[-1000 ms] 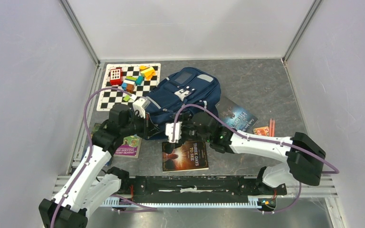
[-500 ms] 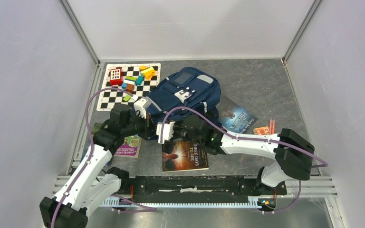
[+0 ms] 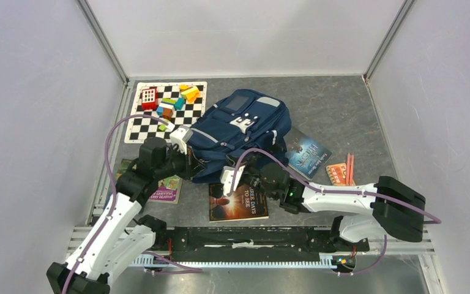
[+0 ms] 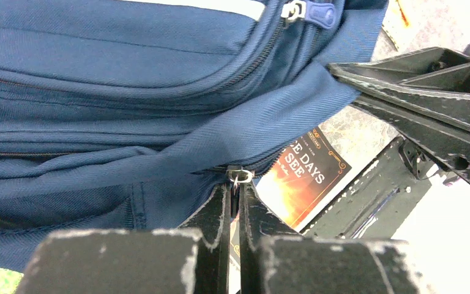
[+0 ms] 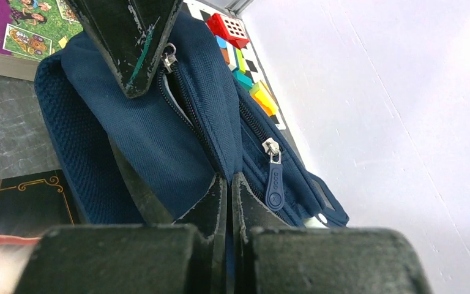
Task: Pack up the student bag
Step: Unzip the student bag at the center of the board.
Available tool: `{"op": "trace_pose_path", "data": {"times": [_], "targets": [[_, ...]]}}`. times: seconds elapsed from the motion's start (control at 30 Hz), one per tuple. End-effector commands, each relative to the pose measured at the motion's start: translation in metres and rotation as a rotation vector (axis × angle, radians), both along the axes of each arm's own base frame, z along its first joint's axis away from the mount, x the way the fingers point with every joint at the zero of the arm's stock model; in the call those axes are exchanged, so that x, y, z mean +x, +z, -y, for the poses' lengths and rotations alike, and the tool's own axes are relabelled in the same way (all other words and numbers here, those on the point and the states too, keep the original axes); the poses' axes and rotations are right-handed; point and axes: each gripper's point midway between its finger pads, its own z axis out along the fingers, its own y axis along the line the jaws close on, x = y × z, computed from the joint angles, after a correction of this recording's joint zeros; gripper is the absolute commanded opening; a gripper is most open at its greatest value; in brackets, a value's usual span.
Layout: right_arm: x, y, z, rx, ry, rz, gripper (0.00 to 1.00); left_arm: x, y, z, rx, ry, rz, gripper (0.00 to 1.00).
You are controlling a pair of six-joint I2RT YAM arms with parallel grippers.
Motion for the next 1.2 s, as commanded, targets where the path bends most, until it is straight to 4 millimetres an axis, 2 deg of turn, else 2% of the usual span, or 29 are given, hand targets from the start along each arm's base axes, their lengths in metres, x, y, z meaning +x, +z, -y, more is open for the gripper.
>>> {"op": "trace_pose_path", "data": {"times": [0.0,0.2,0.37,0.53,0.6,0.7,0.8,0.87,1.03,1.1,1.17], "targets": [[0.022,0.031,0.050,0.110,-0.217,0.060,0.00,0.030,-0.001,-0.043,0.159,0.229,0.038,0.02],[0.023,0.043,0.067,0.152,-0.243,0.080,0.00,0.034,0.006,-0.062,0.214,0.326,0.035,0.02],[0.028,0.054,0.079,0.189,-0.243,0.088,0.00,0.028,0.014,-0.069,0.236,0.338,0.030,0.02],[0.030,0.064,0.087,0.229,-0.196,0.080,0.00,0.030,0.011,-0.072,0.260,0.345,-0.011,0.02],[0.030,0.066,0.088,0.226,-0.177,0.067,0.00,0.029,0.015,-0.064,0.225,0.316,-0.007,0.02],[0.026,0.067,0.085,0.204,-0.140,0.048,0.00,0.018,0.028,-0.036,0.114,0.157,0.034,0.02],[0.016,0.070,0.073,0.192,-0.060,0.012,0.23,-0.001,0.033,-0.013,0.040,-0.004,0.046,0.02],[0.007,0.075,0.064,0.191,0.008,-0.014,0.42,-0.008,0.033,-0.004,0.001,-0.064,0.044,0.02],[-0.007,0.078,0.034,0.132,0.140,-0.075,0.75,-0.012,0.034,0.006,-0.033,-0.128,0.027,0.02],[-0.010,0.077,0.023,0.097,0.159,-0.087,0.83,-0.012,0.033,0.008,-0.036,-0.139,0.019,0.02],[-0.013,0.076,0.012,0.071,0.180,-0.098,0.87,-0.013,0.034,0.009,-0.042,-0.145,0.013,0.02]]}}
